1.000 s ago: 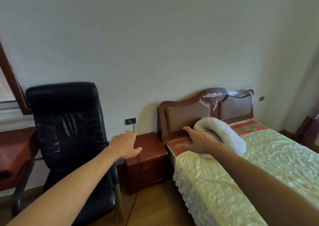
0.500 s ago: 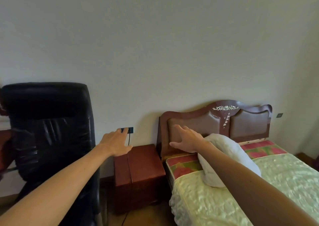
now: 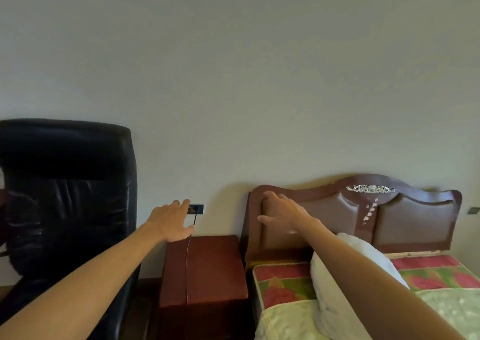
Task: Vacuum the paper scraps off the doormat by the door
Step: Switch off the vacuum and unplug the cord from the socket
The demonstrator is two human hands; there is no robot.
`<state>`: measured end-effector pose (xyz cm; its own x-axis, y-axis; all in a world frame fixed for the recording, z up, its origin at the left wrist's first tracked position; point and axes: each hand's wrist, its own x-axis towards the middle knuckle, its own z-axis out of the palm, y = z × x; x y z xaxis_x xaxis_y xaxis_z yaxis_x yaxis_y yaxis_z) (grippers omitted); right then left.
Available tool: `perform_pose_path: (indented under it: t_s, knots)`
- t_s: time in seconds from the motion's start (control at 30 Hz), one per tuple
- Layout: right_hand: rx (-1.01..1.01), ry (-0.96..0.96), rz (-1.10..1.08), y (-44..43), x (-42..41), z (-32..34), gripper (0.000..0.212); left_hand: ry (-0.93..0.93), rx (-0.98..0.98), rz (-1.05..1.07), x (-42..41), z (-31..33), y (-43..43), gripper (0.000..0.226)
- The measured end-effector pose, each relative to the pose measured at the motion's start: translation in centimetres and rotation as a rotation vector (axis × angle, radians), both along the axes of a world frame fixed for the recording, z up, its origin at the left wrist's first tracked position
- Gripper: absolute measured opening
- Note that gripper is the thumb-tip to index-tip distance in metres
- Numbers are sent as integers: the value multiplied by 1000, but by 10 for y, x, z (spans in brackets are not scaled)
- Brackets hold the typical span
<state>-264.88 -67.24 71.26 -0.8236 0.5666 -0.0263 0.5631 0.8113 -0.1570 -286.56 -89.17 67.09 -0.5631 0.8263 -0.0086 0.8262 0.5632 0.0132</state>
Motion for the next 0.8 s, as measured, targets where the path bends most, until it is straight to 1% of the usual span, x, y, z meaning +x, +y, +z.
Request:
perform_pose_path:
  t_s: [0.13, 0.3, 0.47, 0.57, 0.63, 0.8]
  knots:
    - [-52, -7, 26, 58, -21, -10, 82, -26, -20, 65, -9, -17, 42, 79]
    - [-108, -11, 79, 111, -56, -25, 83, -46, -25, 121, -18, -25, 78, 79]
    - [-154, -53, 158, 132, -105, -50, 83, -75, -43, 174, -40, -38, 97, 81]
    - [-186, -62, 189, 138, -141, -66, 80, -92, -51, 195, -61, -50, 102, 76]
    - [-209, -70, 196, 140, -165, -80, 78, -91, -63, 206, -80, -62, 106, 73]
    - [-259, -107, 207, 149, -233, -126, 77, -142, -101, 233, -141, -100, 126, 76]
